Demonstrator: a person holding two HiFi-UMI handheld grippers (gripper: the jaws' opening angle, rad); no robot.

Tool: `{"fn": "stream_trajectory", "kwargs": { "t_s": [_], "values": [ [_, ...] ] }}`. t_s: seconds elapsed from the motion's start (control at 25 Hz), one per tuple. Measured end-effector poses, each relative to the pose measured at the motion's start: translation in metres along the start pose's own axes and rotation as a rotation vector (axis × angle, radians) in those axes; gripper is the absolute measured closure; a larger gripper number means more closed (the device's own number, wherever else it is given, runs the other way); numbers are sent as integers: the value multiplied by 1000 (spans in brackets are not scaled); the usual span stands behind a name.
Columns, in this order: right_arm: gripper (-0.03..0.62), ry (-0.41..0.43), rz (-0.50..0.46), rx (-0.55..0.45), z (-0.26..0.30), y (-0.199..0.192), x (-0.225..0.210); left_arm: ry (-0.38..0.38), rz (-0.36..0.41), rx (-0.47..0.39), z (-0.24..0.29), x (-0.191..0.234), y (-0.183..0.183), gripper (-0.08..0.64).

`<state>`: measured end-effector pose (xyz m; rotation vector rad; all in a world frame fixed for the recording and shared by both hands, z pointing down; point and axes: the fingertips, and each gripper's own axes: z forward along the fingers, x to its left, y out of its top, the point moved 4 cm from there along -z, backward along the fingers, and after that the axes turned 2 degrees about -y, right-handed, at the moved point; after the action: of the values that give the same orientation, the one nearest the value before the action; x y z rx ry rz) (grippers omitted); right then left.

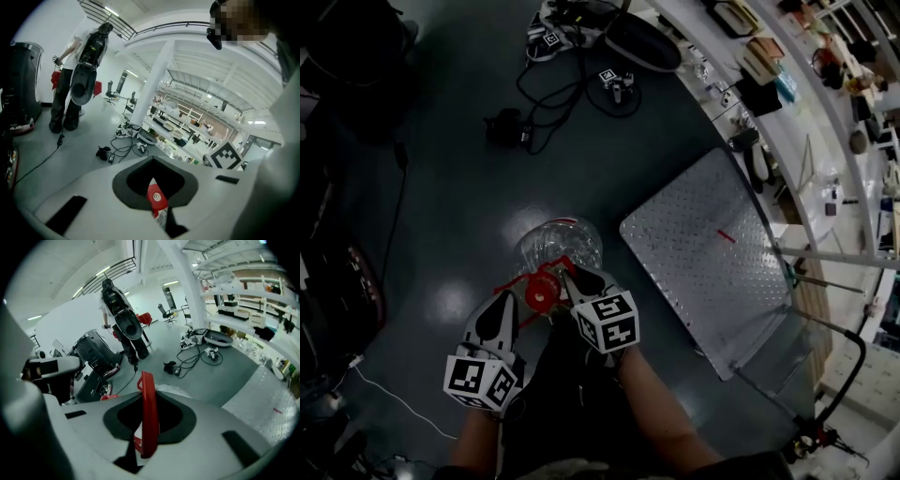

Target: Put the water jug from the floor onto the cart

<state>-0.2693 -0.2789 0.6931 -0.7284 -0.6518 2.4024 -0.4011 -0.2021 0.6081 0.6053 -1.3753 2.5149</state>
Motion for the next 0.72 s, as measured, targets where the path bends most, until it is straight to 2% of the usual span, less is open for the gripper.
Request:
{"fn": "stream_trajectory", "kwargs": {
  "t_s": [0.24, 0.36, 0.56, 0.72],
  "values": [
    [554, -28, 41, -116, -79, 54, 16, -111, 63, -94, -35, -38, 71, 551],
    [554, -50, 53, -188, -120, 73, 24, -178, 113, -113, -50, -55, 92, 552],
    [554, -108, 58, -269, -170, 80, 25, -276, 132, -88, -53, -82, 97, 552],
    [554, -184, 112, -312, -214, 64, 1, -377, 177, -39, -37, -126, 89, 552]
  ]
}}
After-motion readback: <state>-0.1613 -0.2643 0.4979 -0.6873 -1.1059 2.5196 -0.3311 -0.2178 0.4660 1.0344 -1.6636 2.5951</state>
